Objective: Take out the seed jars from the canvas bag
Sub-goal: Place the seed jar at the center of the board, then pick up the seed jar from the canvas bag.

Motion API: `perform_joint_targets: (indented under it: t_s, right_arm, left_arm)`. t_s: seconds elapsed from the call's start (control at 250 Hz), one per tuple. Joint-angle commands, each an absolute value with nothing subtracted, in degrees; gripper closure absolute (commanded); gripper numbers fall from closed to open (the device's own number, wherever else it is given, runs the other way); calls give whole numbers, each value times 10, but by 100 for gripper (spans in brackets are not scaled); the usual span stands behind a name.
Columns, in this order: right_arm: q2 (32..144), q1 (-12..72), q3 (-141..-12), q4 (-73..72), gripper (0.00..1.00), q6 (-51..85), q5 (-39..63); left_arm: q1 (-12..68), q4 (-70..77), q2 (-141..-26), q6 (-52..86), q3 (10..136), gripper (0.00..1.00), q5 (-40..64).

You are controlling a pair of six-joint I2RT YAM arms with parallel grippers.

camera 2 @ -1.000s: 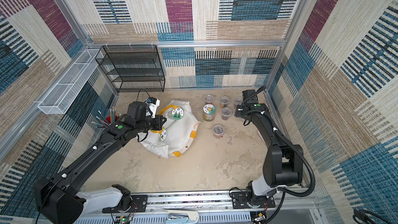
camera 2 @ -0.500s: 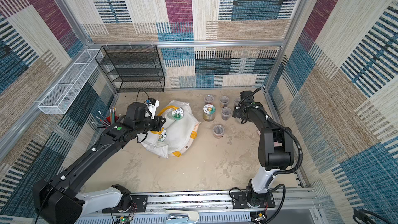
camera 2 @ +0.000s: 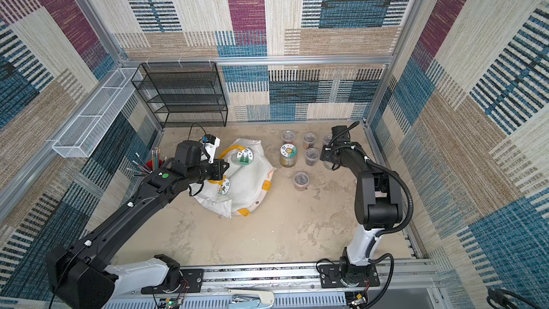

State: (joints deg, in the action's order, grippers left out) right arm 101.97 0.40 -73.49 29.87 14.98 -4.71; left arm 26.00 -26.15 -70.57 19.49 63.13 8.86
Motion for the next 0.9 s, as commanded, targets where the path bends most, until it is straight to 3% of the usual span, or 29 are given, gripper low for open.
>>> perform_joint_targets:
  t_s: [0.0, 0.072, 0.28, 0.436, 0.528, 0.696, 0.896]
  right_arm:
    - [996, 4, -749, 287, 6, 163, -47]
    - [974, 4, -762, 287, 0, 174, -54]
    - [922, 2, -803, 314, 1, 191, -62]
    - [798, 9, -752, 260, 1, 212, 58]
    - [707, 48, -669, 207, 1, 249, 113]
    - [608, 120, -538, 146, 1, 344, 123]
    - [609, 175, -560, 177, 1, 330, 85]
  left_arm:
    - [260, -258, -706, 184, 640, 100, 83]
    - [260, -264, -708, 180, 644, 100, 85]
    - [260, -278, -712, 170, 655, 100, 80]
    - [259, -279, -709, 169, 652, 100, 73]
    - [259, -277, -711, 170, 651, 100, 72]
    - [259, -288, -712, 171, 656, 100, 69]
    - [259, -296, -714, 169, 657, 100, 69]
